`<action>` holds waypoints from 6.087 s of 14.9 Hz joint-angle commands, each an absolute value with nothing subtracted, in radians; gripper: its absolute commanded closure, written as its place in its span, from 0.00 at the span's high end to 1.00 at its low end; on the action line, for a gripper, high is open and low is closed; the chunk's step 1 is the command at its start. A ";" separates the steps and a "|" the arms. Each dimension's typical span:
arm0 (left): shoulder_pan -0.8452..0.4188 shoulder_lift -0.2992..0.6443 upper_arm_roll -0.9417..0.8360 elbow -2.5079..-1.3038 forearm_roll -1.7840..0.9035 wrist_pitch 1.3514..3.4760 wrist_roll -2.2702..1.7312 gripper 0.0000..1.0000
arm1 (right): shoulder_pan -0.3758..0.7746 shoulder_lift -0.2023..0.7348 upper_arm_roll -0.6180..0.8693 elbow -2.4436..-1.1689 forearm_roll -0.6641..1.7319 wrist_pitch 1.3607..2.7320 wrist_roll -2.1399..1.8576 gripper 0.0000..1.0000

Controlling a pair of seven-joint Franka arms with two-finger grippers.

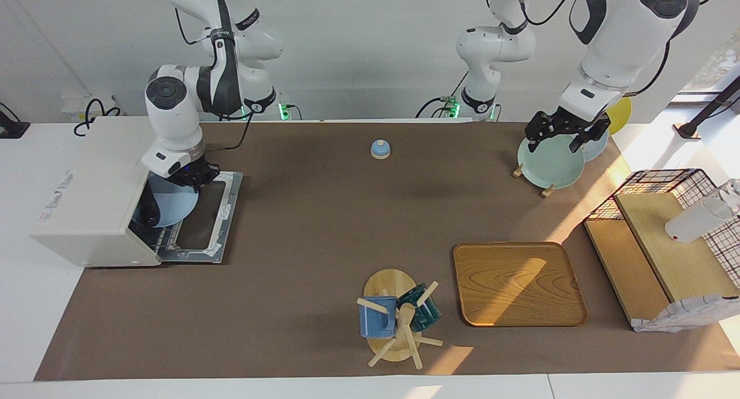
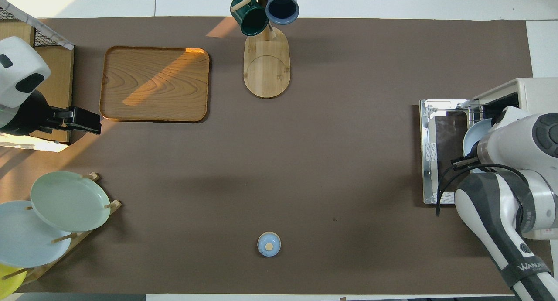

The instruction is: Put eggplant into oven

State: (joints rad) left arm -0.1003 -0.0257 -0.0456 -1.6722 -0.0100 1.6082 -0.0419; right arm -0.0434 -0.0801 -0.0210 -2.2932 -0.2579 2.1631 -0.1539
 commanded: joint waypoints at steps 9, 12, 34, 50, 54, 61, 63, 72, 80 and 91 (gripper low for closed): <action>-0.095 -0.031 -0.049 -1.667 0.008 1.601 -0.038 1.00 | -0.065 -0.078 -0.011 -2.280 -0.267 2.149 -0.205 0.41; -0.095 -0.031 -0.048 -1.667 0.008 1.601 -0.038 1.00 | -0.007 -0.065 -0.002 -2.206 -0.259 2.077 -0.206 0.54; -0.095 -0.031 -0.049 -1.667 0.006 1.601 -0.038 1.00 | 0.129 0.135 -0.009 -2.249 -0.377 2.247 0.206 0.00; -0.095 -0.031 -0.048 -1.667 0.008 1.601 -0.038 1.00 | 0.015 0.084 -0.011 -1.993 -0.515 1.905 -0.196 0.00; -0.095 -0.031 -0.049 -1.667 0.008 1.601 -0.038 1.00 | -0.014 0.072 -0.011 -1.994 -0.514 1.888 -0.224 0.00; -0.095 -0.031 -0.049 -1.667 0.006 1.601 -0.038 1.00 | -0.060 0.005 -0.017 -1.890 -0.268 1.772 -0.255 0.89; -0.095 -0.031 -0.049 -1.667 0.008 1.601 -0.038 1.00 | -0.078 0.000 -0.014 -1.827 -0.210 1.708 -0.259 1.00; -0.095 -0.031 -0.049 -1.667 0.006 1.601 -0.038 1.00 | -0.066 -0.003 -0.005 -1.750 -0.075 1.649 -0.192 1.00; -0.095 -0.031 -0.049 -1.667 0.008 1.601 -0.038 1.00 | -0.009 0.012 -0.015 -1.693 -0.040 1.618 -0.109 1.00; -0.095 -0.031 -0.048 -1.667 0.008 1.601 -0.037 1.00 | 0.017 -0.005 -0.020 -1.687 -0.041 1.586 -0.100 1.00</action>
State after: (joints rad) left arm -0.1000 -0.0257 -0.0456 -1.6722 -0.0100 1.6082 -0.0419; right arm 0.0112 -0.0028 -0.0131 -1.7019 -0.0608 1.6232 -0.1075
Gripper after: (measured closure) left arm 0.000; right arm 0.000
